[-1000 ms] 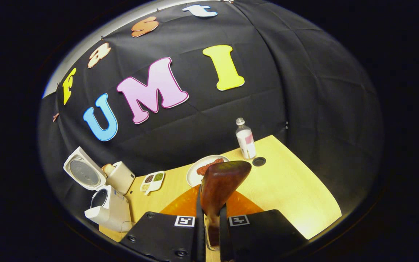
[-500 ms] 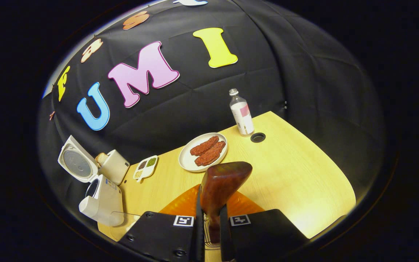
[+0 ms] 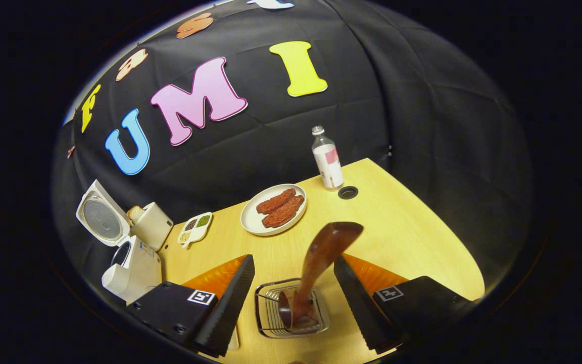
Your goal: Close the left gripper, press the button to open the rice cooker; take a wooden spoon from the chopstick holder with the right hand, scoop a spoonful of rice and pour it into the rice cooker, then put the wooden spoon back into the chopstick holder.
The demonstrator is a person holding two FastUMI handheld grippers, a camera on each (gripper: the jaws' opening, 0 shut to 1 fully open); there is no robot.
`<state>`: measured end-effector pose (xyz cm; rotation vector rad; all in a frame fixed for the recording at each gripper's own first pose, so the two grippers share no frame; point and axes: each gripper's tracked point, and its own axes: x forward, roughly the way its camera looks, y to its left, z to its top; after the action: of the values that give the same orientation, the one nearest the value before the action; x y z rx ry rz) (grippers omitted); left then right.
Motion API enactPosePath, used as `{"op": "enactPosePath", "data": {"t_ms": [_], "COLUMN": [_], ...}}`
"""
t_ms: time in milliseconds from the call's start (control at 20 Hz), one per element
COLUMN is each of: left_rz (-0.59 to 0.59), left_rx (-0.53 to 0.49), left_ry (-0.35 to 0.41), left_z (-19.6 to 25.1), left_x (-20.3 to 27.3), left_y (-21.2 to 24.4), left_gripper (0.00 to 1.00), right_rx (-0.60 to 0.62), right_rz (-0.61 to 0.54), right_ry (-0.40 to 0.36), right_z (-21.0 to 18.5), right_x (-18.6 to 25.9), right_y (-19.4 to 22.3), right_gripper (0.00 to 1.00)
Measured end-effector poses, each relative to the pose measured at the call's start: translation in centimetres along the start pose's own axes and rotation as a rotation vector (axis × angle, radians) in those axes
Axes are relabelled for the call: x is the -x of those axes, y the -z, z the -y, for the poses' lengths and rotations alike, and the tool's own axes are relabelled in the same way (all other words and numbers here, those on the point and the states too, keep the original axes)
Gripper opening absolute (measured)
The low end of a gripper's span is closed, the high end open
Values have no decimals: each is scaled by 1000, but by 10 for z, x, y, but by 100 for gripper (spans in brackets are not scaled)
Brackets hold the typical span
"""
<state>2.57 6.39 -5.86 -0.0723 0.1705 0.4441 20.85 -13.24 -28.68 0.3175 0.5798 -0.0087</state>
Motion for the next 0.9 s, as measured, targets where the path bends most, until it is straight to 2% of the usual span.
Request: {"op": "enactPosePath", "data": {"t_ms": [150, 250, 400, 550, 700, 900], "left_rz": [49, 36, 59, 109, 102, 115], "left_rx": [-22, -21, 17, 2, 8, 36], "left_ry": [-10, -1, 28, 50, 158, 209], "left_z": [-21, -29, -36, -43, -29, -27], "left_x": [-22, -40, -67, -101, -139, -194], "left_y": [-33, -52, -94, -141, -176, -221], "left_gripper": [95, 96, 96, 96, 96, 95], "right_rx": [46, 81, 130, 177, 240, 260], "right_rz": [40, 82, 132, 155, 178, 204], "right_ry": [42, 73, 114, 125, 124, 129], "right_z": [11, 18, 21, 13, -5, -35], "right_x": [29, 51, 84, 116, 146, 182], "right_y": [-10, -19, -26, -23, -19, -18], "right_gripper": [98, 98, 98, 99, 99, 99]}}
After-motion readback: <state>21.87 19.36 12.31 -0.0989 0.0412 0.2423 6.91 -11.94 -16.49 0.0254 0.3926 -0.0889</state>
